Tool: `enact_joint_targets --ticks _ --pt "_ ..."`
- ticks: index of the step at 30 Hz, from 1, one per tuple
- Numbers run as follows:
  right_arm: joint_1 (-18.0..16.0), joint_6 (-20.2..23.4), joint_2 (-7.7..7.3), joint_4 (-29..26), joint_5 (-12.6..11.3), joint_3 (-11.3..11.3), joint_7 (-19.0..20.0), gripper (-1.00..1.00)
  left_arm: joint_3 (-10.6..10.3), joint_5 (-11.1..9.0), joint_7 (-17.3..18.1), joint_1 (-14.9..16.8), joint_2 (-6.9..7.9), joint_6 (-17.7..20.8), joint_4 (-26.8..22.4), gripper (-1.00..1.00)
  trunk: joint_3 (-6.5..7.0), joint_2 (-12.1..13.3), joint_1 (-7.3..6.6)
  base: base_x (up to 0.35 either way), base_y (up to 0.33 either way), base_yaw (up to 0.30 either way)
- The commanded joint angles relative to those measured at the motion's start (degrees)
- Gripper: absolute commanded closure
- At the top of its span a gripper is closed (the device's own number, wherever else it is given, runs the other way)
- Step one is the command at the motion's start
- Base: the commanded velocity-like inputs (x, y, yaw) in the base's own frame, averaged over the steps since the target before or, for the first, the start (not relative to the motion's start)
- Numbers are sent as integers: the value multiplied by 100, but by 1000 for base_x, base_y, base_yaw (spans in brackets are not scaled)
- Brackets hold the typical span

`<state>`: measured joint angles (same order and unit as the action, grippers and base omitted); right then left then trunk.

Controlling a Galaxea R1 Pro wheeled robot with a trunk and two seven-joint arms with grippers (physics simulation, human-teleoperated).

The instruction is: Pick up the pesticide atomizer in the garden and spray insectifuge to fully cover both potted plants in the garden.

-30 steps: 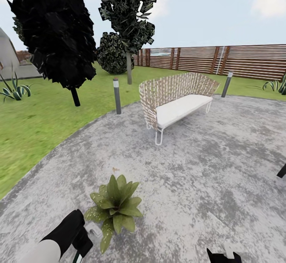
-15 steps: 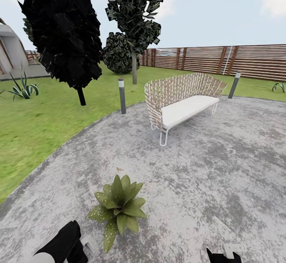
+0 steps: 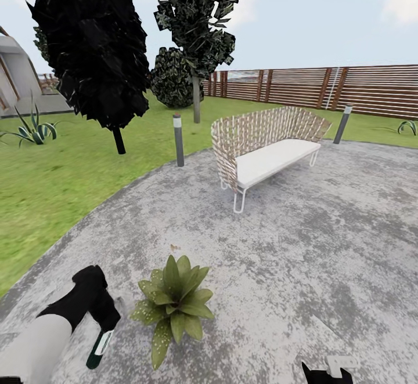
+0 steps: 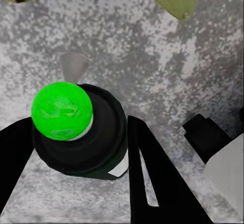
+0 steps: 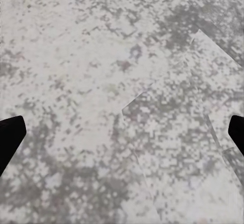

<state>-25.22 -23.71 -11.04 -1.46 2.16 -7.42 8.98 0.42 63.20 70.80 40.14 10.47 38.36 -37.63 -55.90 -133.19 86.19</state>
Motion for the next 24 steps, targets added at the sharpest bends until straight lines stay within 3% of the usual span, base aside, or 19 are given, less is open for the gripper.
enact_joint_targets --ticks 1,2,3,4,7,10,11,13,15,24 --pt "-4 -16 -2 6 21 -49 34 -100 5 429 274 99 2 64 -82 100 -6 -2 -1 0 0 0" --pt "-2 -18 -3 6 21 -49 34 -100 8 791 559 194 -7 70 -156 100 -6 -2 -1 0 0 0" --pt "-2 -18 -3 6 21 -49 34 -100 9 1213 1060 363 -35 73 -292 100 -6 -2 -1 0 0 0" --pt "-1 -17 0 6 21 -49 34 -100 10 1439 1392 485 -58 74 -393 100 -6 -2 -1 0 0 0" --pt "-1 -17 -2 6 21 -49 35 -100 -16 1717 1834 735 -165 76 -638 100 -6 -2 -1 0 0 0" --pt "-2 -18 0 6 21 -49 39 -100 -237 1775 1920 958 -274 76 -708 100 -6 -2 -1 0 0 0" --pt "-2 -18 2 6 21 -49 39 -100 -400 1784 1920 1000 -293 75 -714 100 -6 -2 -1 0 0 0" --pt "-3 -19 -2 6 21 -49 42 -100 -1089 1820 1920 1034 -328 101 -719 100 -6 -2 -1 0 0 0" --pt "-2 -19 -3 6 21 -49 42 -100 -1272 1825 1920 1037 -327 108 -719 100 -6 -2 -1 0 0 0" --pt "-1 -19 -12 6 21 -49 34 -100 -1362 1828 1920 1013 -333 117 -711 100 -6 -2 -1 6 -1 0"
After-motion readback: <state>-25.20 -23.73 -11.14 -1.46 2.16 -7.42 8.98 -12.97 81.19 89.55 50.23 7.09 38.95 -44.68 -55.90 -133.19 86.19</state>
